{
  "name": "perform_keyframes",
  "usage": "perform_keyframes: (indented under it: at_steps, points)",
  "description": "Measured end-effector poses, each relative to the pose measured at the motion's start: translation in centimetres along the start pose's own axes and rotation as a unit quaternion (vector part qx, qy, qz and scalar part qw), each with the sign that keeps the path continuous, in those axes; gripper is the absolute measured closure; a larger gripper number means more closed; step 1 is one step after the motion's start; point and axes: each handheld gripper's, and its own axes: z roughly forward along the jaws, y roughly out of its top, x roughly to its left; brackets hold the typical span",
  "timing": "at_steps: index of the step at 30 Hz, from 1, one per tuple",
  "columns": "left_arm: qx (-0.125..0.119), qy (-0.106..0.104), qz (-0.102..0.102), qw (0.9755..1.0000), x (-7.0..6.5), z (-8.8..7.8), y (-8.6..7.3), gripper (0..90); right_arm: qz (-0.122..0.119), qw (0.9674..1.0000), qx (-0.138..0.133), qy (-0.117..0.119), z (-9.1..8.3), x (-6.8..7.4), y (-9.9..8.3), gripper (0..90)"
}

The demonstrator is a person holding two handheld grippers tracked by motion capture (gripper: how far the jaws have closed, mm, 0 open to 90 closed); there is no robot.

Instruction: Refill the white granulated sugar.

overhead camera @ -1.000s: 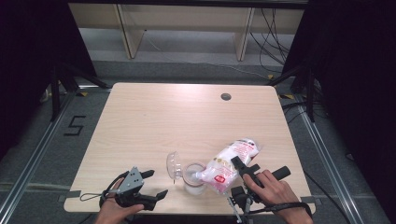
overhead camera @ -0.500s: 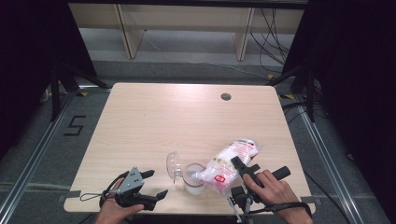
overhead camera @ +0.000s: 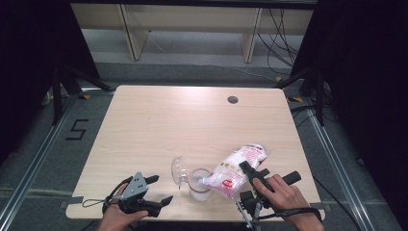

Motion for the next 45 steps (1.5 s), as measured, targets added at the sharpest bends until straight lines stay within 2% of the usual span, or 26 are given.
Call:
perform_keyframes:
  at_steps: [3, 8, 11, 12, 13, 16, 17, 19, 20, 23, 24, 27, 31, 33, 37, 39, 41, 45]
  points:
    - [0.0, 0.001, 0.0, 1.0, 0.0, 0.0, -0.01, 15.9, -0.007, 1.0, 0.002, 0.003, -0.08, -0.12, 0.03, 73.8]
    - [0.0, 0.0, 0.0, 1.0, 0.01, -0.01, 0.0, 16.0, -0.004, 1.0, 0.006, -0.006, -0.02, -0.11, -0.03, 74.0]
    - [-0.001, 0.001, 0.0, 1.0, -0.03, 0.0, -0.01, 15.9, -0.012, 0.9999, 0.009, -0.003, 0.09, -0.2, -0.1, 74.1]
    - [-0.001, 0.001, 0.0, 1.0, -0.02, 0.01, -0.01, 15.9, -0.029, 0.9996, 0.007, -0.003, 0.12, -0.49, -0.12, 74.1]
    - [-0.001, 0.001, -0.001, 1.0, -0.02, 0.03, -0.01, 15.9, -0.024, 0.9996, 0.017, 0.003, -0.01, -0.33, -0.25, 74.2]
    - [0.0, 0.0, 0.001, 1.0, -0.01, 0.01, -0.02, 15.9, -0.022, 0.9996, 0.02, 0.001, -0.02, -0.28, -0.33, 74.3]
    - [0.0, 0.001, 0.0, 1.0, -0.02, 0.01, -0.01, 15.9, -0.011, 0.9997, 0.023, 0.005, -0.01, -0.12, -0.36, 74.3]
    - [-0.001, 0.001, -0.001, 1.0, -0.03, 0.03, -0.02, 15.9, -0.032, 0.9994, 0.015, -0.002, 0.03, -0.46, -0.36, 74.3]
    - [-0.001, 0.003, -0.002, 1.0, -0.06, 0.02, -0.01, 15.9, -0.033, 0.9993, 0.016, -0.004, 0.02, -0.48, -0.35, 74.3]
    - [-0.002, 0.002, -0.002, 1.0, -0.06, 0.03, -0.02, 15.9, -0.023, 0.9994, 0.027, -0.004, -0.1, -0.39, -0.26, 74.5]
    - [0.0, 0.004, -0.002, 1.0, -0.08, 0.01, -0.01, 15.9, -0.018, 0.9994, 0.025, -0.011, -0.08, -0.29, -0.25, 74.4]
    - [0.0, 0.004, -0.002, 1.0, -0.08, 0.02, -0.01, 16.0, -0.027, 0.9991, 0.029, -0.012, -0.15, -0.36, -0.24, 74.6]
    - [0.0, 0.004, -0.002, 1.0, -0.08, 0.02, -0.01, 15.9, -0.021, 0.999, 0.034, -0.017, -0.15, -0.24, -0.23, 74.7]
    - [0.0, 0.004, -0.002, 1.0, -0.08, 0.02, -0.01, 16.0, -0.026, 0.9988, 0.035, -0.019, -0.1, -0.22, -0.2, 74.8]
    - [-0.002, 0.001, -0.002, 1.0, -0.04, 0.05, -0.02, 15.9, -0.013, 0.9991, 0.037, -0.015, 0.02, 0.02, -0.21, 74.9]
    - [-0.002, 0.001, -0.002, 1.0, -0.04, 0.04, -0.02, 15.9, -0.029, 0.9989, 0.031, -0.019, 0.11, -0.2, -0.17, 75.0]
    - [0.0, 0.001, 0.0, 1.0, -0.02, 0.01, -0.01, 16.0, -0.028, 0.9989, 0.033, -0.02, 0.1, -0.17, -0.16, 75.0]
    - [-0.001, 0.001, 0.0, 1.0, -0.03, 0.02, -0.01, 15.9, -0.008, 0.9992, 0.038, -0.015, 0.02, 0.06, -0.23, 75.1]
